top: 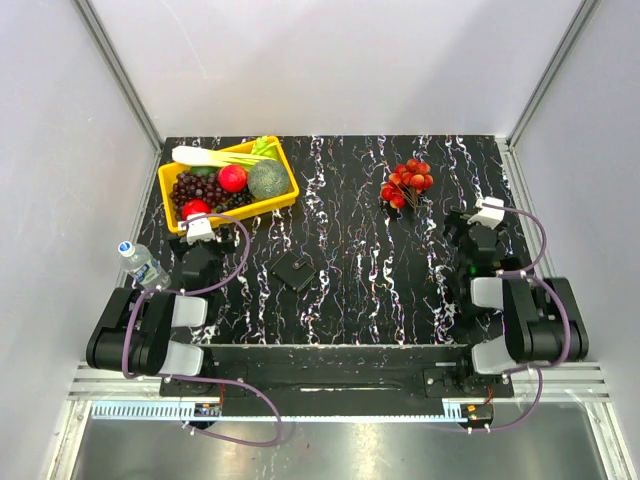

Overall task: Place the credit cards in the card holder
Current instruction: Move the storage box to the center of the board.

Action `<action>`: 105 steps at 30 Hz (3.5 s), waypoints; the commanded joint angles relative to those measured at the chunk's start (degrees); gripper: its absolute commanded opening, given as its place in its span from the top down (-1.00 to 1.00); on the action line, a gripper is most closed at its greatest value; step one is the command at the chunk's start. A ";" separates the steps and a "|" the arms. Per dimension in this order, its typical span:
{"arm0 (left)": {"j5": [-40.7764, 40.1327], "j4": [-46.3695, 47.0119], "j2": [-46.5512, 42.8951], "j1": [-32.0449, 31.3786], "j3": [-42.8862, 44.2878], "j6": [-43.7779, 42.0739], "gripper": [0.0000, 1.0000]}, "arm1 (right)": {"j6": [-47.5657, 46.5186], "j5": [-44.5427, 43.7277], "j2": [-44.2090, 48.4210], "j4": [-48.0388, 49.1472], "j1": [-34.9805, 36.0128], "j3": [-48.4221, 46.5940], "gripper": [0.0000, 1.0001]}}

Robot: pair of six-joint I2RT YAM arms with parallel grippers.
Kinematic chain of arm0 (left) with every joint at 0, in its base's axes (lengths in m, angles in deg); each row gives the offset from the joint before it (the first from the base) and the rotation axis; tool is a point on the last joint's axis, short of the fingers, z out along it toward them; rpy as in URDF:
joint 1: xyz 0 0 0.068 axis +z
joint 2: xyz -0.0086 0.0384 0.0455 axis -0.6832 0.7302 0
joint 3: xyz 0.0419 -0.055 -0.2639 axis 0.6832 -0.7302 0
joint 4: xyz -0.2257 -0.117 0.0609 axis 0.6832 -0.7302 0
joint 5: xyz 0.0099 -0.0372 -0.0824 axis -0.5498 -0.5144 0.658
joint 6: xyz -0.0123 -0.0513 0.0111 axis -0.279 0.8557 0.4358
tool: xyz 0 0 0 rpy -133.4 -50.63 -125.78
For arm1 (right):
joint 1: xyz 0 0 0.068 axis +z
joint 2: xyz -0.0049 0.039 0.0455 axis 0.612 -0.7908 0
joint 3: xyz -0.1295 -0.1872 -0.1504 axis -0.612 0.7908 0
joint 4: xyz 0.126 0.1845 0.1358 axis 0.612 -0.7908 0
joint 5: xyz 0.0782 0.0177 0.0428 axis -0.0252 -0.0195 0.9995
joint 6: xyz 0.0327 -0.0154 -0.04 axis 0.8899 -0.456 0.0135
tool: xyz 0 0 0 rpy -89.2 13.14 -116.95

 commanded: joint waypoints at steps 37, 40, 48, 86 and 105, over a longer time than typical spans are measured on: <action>19.71 -60.51 -17.04 -0.53 31.32 22.49 -0.98 | 47.71 -16.25 19.66 -98.85 -2.27 -32.18 -0.63; 28.77 -55.41 -17.56 -0.53 29.56 22.66 -0.98 | 48.06 -15.37 18.08 -97.18 -2.45 -30.51 -0.57; 39.86 -52.41 -17.04 -0.53 29.73 22.49 -0.98 | 47.80 -9.57 13.78 -90.33 -2.54 -25.94 -0.31; 33.46 -56.97 -14.23 -9.31 29.21 24.85 -0.98 | 57.44 6.78 -2.93 -71.78 9.68 -33.15 0.35; 20.11 -53.02 -17.48 -20.13 16.90 29.60 -0.98 | 61.51 5.11 -3.28 -70.11 14.87 -33.94 -0.09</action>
